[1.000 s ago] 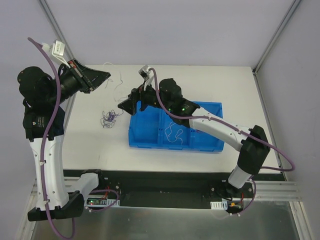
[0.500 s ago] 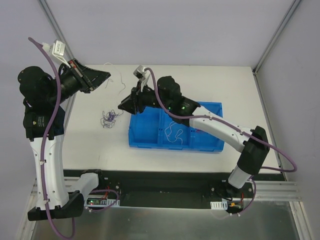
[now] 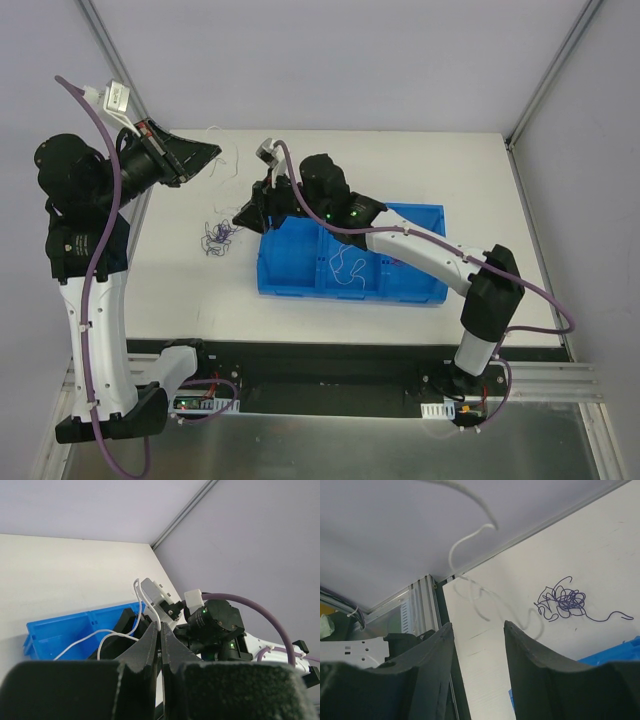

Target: Untangle the cables

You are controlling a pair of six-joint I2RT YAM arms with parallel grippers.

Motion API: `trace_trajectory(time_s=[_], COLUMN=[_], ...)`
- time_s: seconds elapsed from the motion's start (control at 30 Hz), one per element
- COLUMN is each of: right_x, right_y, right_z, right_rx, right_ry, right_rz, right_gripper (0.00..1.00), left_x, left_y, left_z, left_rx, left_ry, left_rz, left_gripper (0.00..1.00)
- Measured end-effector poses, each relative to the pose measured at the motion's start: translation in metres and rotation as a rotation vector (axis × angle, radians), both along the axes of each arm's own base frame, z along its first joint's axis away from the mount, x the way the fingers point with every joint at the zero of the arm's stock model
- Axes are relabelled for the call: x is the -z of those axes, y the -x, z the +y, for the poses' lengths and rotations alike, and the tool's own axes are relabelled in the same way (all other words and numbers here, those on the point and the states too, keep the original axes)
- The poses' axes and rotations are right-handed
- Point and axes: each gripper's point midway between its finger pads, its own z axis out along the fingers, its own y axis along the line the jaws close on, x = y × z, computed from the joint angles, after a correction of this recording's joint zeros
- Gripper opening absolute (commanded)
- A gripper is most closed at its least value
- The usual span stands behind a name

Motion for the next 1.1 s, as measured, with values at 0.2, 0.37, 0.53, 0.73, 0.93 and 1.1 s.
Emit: trace_trajectory(time_s=[0.2, 0.37, 0.53, 0.73, 0.93, 1.1], right_x=[0.003, -0.002, -0.002, 0.008, 0.015, 0.010], right_y=[-0.001, 0.000, 0.001, 0.000, -0.005, -0.006], right_z=[-0.001, 0.000, 0.003, 0.007, 0.004, -0.011], right_rx=[0.003, -0.009, -0.018, -0.020, 0.009, 0.052], right_ry=[0.014, 0.006, 0.002, 0.017, 0.049, 0.085], right_rz=[-0.015, -0.018, -0.019, -0.002, -0.012, -0.049], right_gripper=[0.51, 0.45, 0.25, 0.54, 0.65, 0.68], left_x=[0.000, -0.001, -0.001, -0.002, -0.002, -0.002], left_y=[0.000, 0.001, 0.004, 0.007, 0.007, 0.007], left_z=[0.000, 0.000, -0.002, -0.003, -0.003, -0.003], left_rx=[0.000, 0.001, 0.017, 0.022, 0.024, 0.023], left_ry=[0.000, 0.000, -0.001, -0.002, -0.002, -0.002], left_rz=[-0.001, -0.003, -0.006, -0.010, -0.010, -0.010], left_gripper=[0.00, 0.00, 0.00, 0.00, 0.00, 0.00])
